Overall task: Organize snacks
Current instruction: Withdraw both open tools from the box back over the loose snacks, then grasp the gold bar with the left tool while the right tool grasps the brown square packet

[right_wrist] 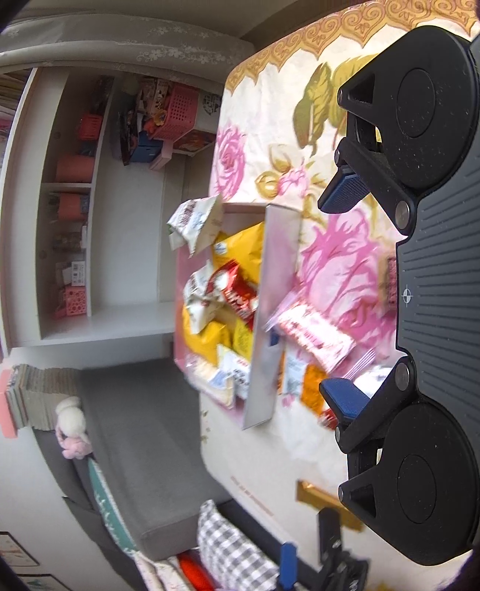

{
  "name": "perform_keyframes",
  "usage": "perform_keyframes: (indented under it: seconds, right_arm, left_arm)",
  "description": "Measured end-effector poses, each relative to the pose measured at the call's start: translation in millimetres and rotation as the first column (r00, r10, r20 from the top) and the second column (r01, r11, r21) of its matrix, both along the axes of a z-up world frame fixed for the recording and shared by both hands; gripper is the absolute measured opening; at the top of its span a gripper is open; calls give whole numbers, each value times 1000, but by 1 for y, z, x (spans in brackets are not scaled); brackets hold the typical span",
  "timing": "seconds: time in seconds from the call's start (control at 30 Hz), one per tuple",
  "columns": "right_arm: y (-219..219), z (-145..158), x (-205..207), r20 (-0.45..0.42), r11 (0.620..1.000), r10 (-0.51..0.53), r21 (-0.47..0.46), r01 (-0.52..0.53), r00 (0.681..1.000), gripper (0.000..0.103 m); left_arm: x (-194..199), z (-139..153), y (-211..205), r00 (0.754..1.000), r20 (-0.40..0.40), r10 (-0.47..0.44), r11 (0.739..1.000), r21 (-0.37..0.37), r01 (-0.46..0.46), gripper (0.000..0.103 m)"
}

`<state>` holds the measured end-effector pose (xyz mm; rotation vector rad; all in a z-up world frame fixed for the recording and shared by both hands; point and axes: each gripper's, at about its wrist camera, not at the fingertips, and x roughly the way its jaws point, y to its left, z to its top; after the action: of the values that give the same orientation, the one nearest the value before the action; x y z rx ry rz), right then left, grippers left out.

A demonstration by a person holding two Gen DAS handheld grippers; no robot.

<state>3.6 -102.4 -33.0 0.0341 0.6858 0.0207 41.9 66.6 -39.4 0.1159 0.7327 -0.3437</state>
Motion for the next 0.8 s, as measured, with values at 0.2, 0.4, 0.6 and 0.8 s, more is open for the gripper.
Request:
perform_keyframes:
  seconds: [0.2,0.4,0.6,0.8]
  right_arm:
    - [-7,-25,-13,-46,998,-8,-59,5,999,97]
    - [-9,-47,-20,-102,995,7,-97,-17,995,97]
    - [-8,-58,-21,-115,997,5,-76,-14,993,102]
    - [-15,-64,-20,-86,1000,-13,-12,12,996,103]
  left_arm:
    - [-5,-15,20,999,-21,49,998,-25,-49,103]
    - [-4,-35,27,993,-78,94,995,-37,-97,103]
    - [-2,-52,23,988,-102,119,993,-2,-120,103]
    - [-6,-57,17,994,-44,100,995,36,-98,103]
